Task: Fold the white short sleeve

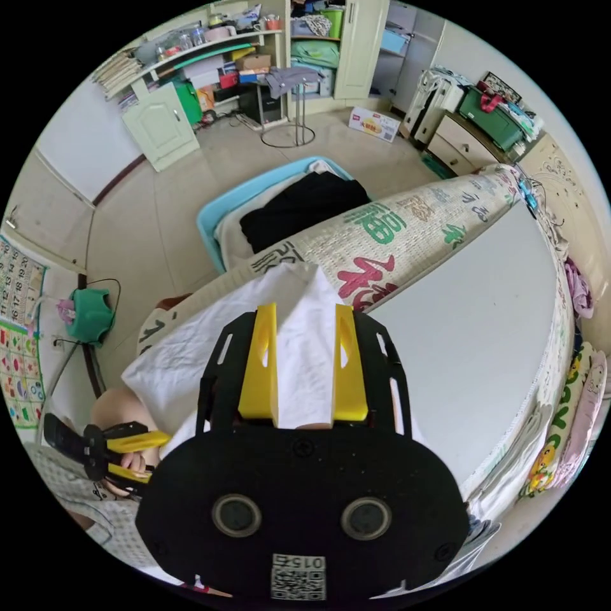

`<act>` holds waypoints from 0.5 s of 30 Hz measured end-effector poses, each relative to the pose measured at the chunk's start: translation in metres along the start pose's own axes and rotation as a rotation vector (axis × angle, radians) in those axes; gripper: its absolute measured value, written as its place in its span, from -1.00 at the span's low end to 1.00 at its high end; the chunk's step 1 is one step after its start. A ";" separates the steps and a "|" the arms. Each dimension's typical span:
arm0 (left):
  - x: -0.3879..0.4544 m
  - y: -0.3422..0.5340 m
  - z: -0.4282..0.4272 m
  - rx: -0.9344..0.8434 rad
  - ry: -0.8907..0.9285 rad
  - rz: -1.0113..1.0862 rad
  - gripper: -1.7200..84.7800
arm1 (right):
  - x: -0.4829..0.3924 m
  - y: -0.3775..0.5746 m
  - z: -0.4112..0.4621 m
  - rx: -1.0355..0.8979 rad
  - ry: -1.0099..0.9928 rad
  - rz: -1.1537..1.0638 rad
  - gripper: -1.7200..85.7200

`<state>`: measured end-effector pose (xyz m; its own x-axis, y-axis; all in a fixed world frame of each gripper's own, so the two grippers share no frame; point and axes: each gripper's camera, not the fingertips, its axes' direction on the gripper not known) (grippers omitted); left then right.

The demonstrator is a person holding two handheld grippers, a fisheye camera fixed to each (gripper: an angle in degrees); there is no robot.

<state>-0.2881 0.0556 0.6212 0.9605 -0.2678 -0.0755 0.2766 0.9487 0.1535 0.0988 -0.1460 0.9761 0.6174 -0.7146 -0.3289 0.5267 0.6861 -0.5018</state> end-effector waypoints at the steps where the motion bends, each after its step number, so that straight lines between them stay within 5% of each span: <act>1: -0.009 0.001 0.005 -0.015 0.018 -0.014 -0.72 | -0.001 -0.009 0.010 -0.023 0.018 0.011 -0.66; 15: -0.083 0.020 0.038 0.009 0.190 -0.155 -0.98 | -0.016 -0.084 0.081 -0.133 0.146 0.068 -0.96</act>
<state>-0.3614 0.0906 0.6683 0.8840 -0.3725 -0.2826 0.4211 0.8970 0.1347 0.0919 -0.1811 1.0887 0.5528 -0.6857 -0.4735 0.3990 0.7166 -0.5720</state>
